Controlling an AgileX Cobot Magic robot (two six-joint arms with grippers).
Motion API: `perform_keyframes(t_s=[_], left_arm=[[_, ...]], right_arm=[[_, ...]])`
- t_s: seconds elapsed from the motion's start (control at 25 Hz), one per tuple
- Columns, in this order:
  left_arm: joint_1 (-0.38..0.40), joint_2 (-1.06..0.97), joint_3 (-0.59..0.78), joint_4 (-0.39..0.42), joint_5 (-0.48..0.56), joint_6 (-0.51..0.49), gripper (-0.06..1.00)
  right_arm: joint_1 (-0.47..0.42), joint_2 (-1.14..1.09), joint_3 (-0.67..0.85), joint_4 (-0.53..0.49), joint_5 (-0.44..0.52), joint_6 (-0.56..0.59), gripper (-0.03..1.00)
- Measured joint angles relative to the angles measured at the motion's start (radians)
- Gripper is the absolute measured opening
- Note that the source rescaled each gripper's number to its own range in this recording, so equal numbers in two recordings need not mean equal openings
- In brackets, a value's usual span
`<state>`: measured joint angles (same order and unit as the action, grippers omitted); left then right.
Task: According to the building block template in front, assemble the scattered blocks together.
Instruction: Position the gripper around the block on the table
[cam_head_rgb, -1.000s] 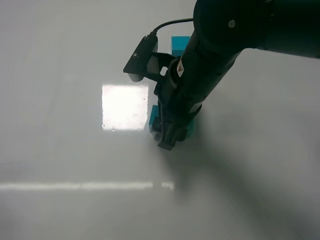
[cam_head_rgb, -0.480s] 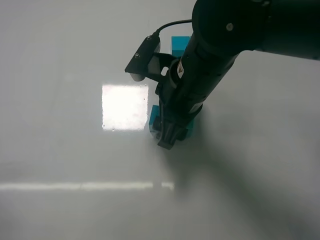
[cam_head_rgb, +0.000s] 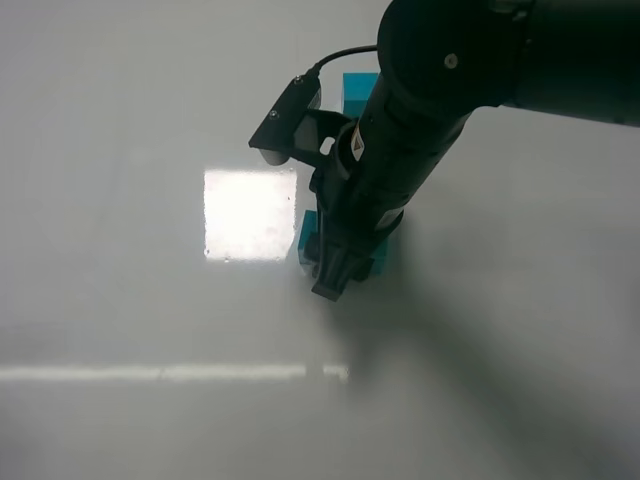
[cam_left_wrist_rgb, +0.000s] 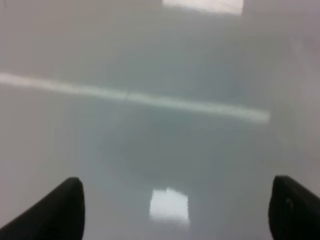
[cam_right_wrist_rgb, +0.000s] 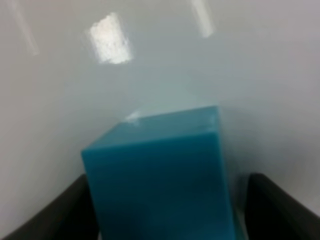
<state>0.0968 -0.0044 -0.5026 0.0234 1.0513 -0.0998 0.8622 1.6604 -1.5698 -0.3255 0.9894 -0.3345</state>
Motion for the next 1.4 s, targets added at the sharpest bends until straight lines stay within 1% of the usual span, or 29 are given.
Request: perform_keyframes(t_s=[0.04,0.08,0.12,0.16,0.24,0.28,0.48,0.6,0.72,0.8,1.0,1.2,1.4], left_arm=[[0.000,0.000,0.000,0.000,0.000,0.000,0.74],[0.000,0.000,0.000,0.000,0.000,0.000,0.74],[0.000,0.000,0.000,0.000,0.000,0.000,0.74],[0.000,0.000,0.000,0.000,0.000,0.000,0.74],[0.000,0.000,0.000,0.000,0.000,0.000,0.74],[0.000,0.000,0.000,0.000,0.000,0.000,0.74],[0.000,0.000,0.000,0.000,0.000,0.000,0.74],[0.000,0.000,0.000,0.000,0.000,0.000,0.74],[0.000,0.000,0.000,0.000,0.000,0.000,0.74],[0.000,0.000,0.000,0.000,0.000,0.000,0.74],[0.000,0.000,0.000,0.000,0.000,0.000,0.74],[0.000,0.000,0.000,0.000,0.000,0.000,0.74],[0.000,0.000,0.000,0.000,0.000,0.000,0.74]], right_arm=[[0.000,0.000,0.000,-0.002,0.001,0.000,0.43],[0.000,0.000,0.000,-0.006,0.002,0.000,0.40],[0.000,0.000,0.000,-0.014,0.003,0.000,0.34],[0.000,0.000,0.000,-0.021,0.005,0.000,0.26],[0.000,0.000,0.000,-0.026,0.009,-0.002,0.03],[0.000,0.000,0.000,-0.029,0.010,-0.008,0.01],[0.000,0.000,0.000,-0.034,0.015,-0.057,0.01],[0.000,0.000,0.000,-0.056,0.035,-0.115,0.01],[0.001,-0.005,0.000,-0.107,0.064,-0.203,0.01],[0.000,-0.016,0.000,-0.137,0.080,-0.282,0.01],[-0.015,-0.058,0.000,-0.146,0.093,-0.415,0.01],[-0.073,-0.061,0.000,-0.125,0.095,-0.460,0.01],[-0.080,-0.059,0.000,-0.115,0.060,-0.453,0.01]])
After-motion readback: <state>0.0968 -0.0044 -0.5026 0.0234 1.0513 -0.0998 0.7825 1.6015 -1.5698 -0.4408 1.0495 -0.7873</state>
